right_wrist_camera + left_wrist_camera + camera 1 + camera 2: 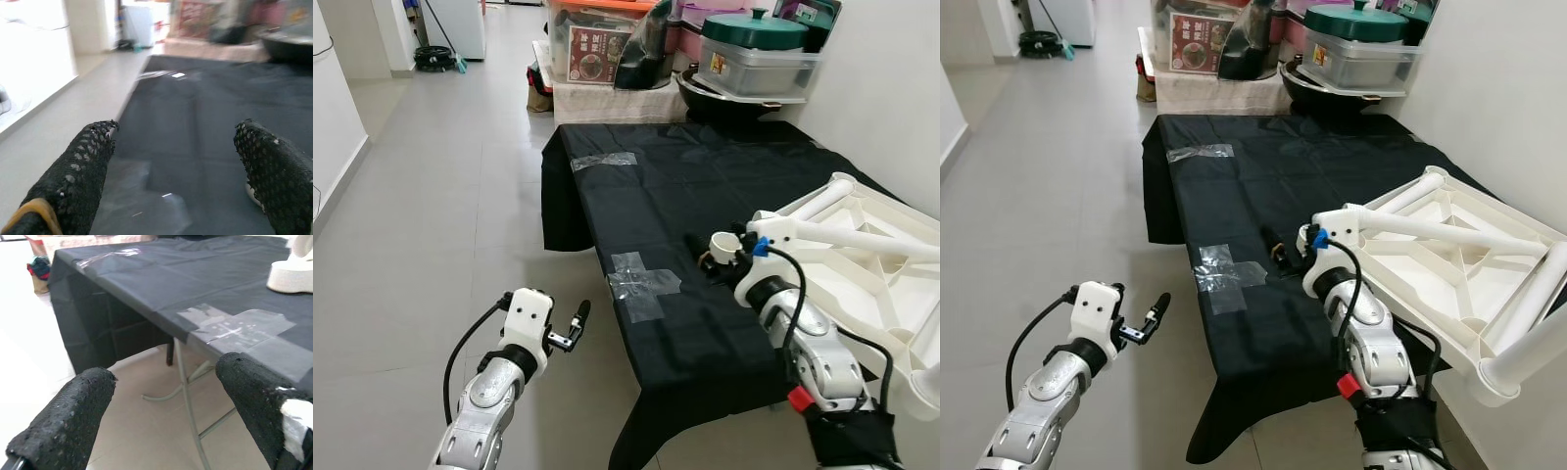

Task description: Building children table

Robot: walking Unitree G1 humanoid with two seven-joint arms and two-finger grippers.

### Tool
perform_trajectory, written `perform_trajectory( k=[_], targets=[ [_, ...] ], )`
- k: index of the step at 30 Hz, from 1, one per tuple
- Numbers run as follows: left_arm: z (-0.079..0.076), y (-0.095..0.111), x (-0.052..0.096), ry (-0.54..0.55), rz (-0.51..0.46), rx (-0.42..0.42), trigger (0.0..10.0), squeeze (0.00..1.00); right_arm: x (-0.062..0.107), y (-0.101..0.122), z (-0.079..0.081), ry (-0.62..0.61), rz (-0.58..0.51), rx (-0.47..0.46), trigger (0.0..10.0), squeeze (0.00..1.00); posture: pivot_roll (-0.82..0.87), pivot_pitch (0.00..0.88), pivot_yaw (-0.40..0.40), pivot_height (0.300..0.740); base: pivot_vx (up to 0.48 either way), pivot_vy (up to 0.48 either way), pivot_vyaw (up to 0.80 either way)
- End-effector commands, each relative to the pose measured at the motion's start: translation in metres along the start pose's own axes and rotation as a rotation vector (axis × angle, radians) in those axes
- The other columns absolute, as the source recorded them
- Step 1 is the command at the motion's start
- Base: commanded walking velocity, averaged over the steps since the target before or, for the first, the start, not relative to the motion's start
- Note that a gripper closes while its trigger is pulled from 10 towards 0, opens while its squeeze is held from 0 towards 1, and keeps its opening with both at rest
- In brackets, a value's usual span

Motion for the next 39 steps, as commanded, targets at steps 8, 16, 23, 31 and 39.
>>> perform_trajectory(
  k=[8,16,23,31,39],
  targets=[
    [-0.001,0.003,0.001,-0.003,-0.007,-0.017,10.0,0.00,-0.005,0.004,0.014,0.036,-0.021,0.024,10.0,0.00,-0.02,0.000,-0.105,0.740,0.000,-0.479,0.00],
    [-0.001,0.003,0.000,0.005,-0.011,-0.011,10.0,0.00,-0.007,0.003,0.008,0.018,-0.011,0.048,10.0,0.00,-0.02,0.000,-0.110,0.740,0.000,-0.480,0.00],
    [0.000,0.005,0.000,0.018,-0.028,0.007,10.0,0.00,-0.007,0.002,0.010,0.032,-0.009,0.059,10.0,0.00,-0.02,0.000,-0.113,0.740,0.000,-0.122,0.00],
    [0.006,0.010,-0.001,0.054,-0.059,0.025,10.0,0.00,-0.008,0.000,0.016,0.079,-0.002,0.077,10.0,0.00,-0.02,0.000,-0.115,0.740,0.000,0.000,0.00],
    [0.009,0.018,-0.001,0.075,-0.102,0.041,10.0,0.00,-0.009,-0.001,0.019,0.089,0.007,0.084,10.0,0.00,-0.01,0.000,-0.115,0.740,0.184,0.000,0.00]
  ],
)
Point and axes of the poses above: a point about 5 cm out from each wrist's last joint towards the gripper, its own x axis pointing back from the gripper into the wrist, its own y axis along the axis of the wrist's last joint, z = x × y, the point moved 2 cm from there along -x, pointing out of the wrist towards the gripper, and after that the axes turned 8 degrees about x, right-handed, at the moved point
